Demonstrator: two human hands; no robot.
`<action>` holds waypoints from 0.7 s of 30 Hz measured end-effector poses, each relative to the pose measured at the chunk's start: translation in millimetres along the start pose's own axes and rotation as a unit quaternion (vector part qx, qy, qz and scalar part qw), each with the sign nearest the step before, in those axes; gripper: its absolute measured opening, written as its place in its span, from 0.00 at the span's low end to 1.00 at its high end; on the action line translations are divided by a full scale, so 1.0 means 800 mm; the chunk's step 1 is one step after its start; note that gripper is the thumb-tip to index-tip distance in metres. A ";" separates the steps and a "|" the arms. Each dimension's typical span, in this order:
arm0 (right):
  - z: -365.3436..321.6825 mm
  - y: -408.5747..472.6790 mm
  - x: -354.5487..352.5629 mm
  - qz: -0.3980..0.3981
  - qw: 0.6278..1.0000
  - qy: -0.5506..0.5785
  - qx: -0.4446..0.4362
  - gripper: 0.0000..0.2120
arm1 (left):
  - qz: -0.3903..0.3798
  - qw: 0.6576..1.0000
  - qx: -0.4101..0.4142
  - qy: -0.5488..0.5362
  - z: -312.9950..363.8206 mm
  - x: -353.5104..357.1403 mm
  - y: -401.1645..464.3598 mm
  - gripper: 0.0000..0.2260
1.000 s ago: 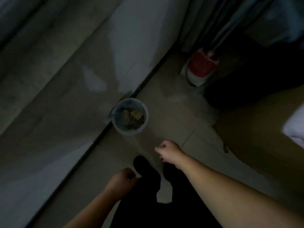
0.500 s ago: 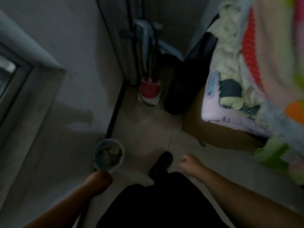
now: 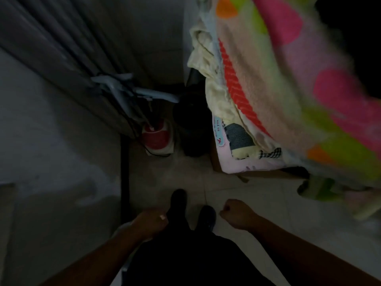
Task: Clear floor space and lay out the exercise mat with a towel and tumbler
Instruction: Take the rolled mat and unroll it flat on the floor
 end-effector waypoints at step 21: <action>-0.117 0.174 -0.043 -0.012 0.999 0.024 0.026 0.13 | 0.084 0.921 0.233 0.300 0.278 -0.199 0.376 0.33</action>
Point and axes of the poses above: each hand's wrist, its own y-axis towards the middle knuckle, its own x-axis out of the palm, z = x × y, the point moved 7 cm from there along y, towards the middle knuckle, and after that the axes turned 8 degrees about -y, right-handed, at the moved point
